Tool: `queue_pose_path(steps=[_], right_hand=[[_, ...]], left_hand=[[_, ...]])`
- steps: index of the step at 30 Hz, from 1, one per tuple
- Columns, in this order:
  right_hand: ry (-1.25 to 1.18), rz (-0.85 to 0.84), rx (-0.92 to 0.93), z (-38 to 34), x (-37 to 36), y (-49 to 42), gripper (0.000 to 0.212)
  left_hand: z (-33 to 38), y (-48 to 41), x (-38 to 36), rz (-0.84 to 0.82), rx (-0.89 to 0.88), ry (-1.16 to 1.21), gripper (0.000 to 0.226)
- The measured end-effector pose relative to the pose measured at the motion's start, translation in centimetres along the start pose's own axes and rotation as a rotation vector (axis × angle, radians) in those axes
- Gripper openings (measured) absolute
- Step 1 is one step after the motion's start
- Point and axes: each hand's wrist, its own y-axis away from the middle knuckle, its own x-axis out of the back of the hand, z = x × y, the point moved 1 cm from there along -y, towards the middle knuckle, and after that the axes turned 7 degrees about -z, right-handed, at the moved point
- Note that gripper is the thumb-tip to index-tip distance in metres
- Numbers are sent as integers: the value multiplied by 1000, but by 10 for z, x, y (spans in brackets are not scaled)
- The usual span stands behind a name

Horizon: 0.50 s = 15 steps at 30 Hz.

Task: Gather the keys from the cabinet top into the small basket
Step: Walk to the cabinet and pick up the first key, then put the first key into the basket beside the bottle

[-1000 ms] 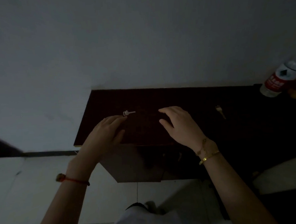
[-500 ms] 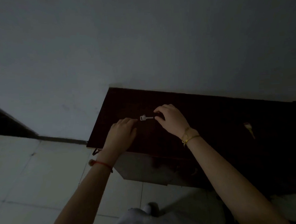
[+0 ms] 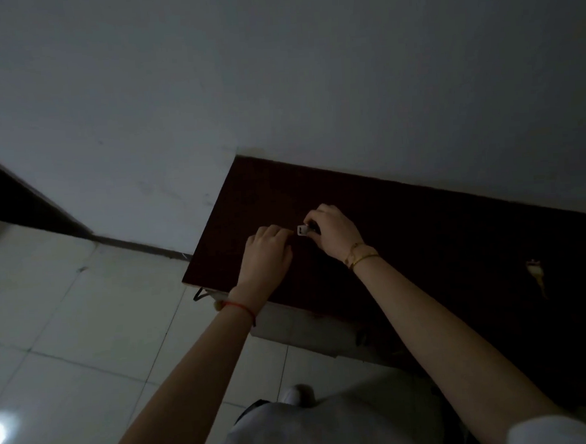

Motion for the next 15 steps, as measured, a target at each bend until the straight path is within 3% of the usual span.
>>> queue_pose_path(steps=[8,11,15], right_hand=[[-18,63,23,2,0,-8,8],[-232,13,-24,1,3,-6,8],[-587,80,-24,0,13,4,6]], left_hand=[[1,-6,-6,18,1,52,34],[0,-6,-8,39,1,133,34],[1,-7,-5,48,53,437,35]])
